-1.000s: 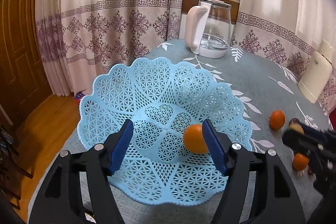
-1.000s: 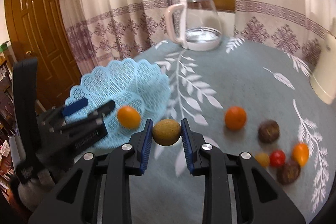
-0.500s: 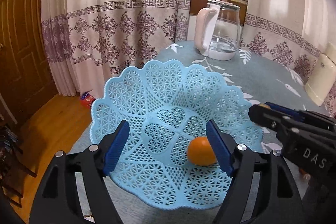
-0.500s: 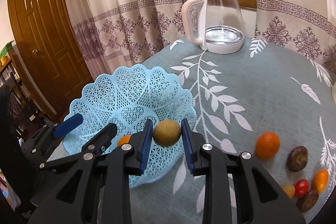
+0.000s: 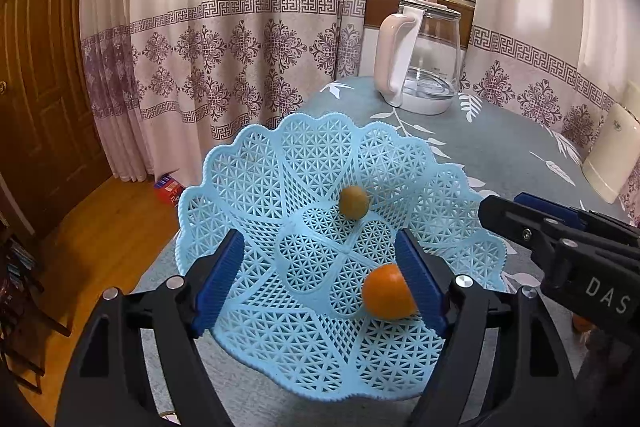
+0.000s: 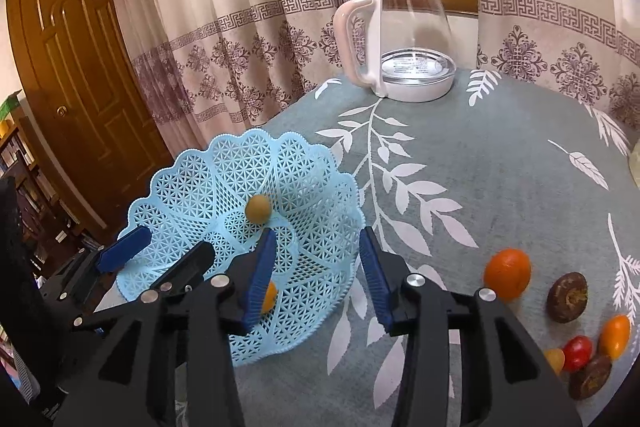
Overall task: Organize fruits
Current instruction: 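Open left tool to drop the orange while right tool drops its fruit into the basket, then move both tools back from the basket toward the remaining fruit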
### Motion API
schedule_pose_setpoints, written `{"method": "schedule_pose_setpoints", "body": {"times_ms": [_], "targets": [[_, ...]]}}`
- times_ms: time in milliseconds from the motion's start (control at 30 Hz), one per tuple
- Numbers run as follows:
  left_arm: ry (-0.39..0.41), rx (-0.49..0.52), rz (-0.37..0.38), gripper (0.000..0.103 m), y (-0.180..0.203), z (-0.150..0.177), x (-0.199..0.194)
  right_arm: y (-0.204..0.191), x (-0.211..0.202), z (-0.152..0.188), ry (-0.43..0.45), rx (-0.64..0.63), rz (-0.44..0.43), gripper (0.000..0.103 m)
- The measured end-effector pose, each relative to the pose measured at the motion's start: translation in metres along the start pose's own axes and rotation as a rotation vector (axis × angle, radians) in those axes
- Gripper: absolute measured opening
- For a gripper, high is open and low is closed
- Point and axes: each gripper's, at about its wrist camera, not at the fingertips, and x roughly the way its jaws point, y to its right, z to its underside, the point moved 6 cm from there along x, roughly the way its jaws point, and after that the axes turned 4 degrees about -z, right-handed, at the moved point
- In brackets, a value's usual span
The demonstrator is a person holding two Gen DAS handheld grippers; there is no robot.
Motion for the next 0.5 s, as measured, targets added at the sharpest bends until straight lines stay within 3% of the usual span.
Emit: {"method": "schedule_pose_setpoints", "body": {"times_ms": [267,500], "targets": [[0.013,-0.006,-0.007,0.097,0.000,-0.001,-0.003,0.005,-0.010,0.004,0.023,0.027,0.016,0.053],[0.012,-0.007,-0.015,0.099,0.002,-0.003,-0.005,0.011,-0.022,0.007,0.047,0.048,0.036,0.060]]}}
